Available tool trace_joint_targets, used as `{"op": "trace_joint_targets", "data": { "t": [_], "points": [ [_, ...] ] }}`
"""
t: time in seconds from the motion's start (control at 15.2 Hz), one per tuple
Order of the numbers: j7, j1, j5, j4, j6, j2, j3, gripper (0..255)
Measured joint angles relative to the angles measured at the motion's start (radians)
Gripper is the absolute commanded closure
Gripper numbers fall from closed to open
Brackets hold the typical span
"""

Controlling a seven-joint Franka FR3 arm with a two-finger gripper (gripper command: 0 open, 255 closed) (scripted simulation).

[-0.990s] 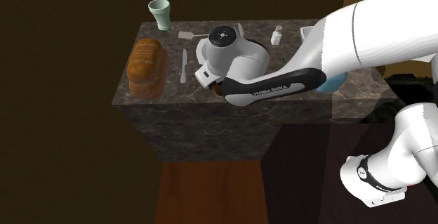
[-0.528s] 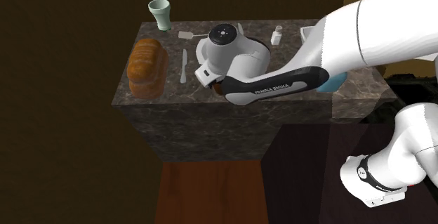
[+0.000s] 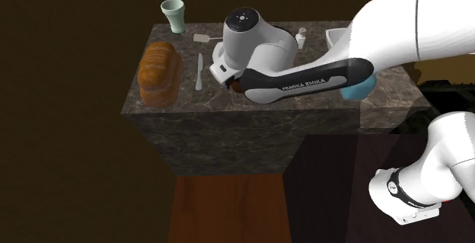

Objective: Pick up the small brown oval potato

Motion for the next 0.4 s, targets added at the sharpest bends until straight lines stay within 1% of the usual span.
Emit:
{"op": "trace_joint_targets", "data": {
  "t": [0.4],
  "points": [
    [-0.002, 0.008, -0.014, 0.033, -0.065, -0.035, -0.006, 255]
  ]
}}
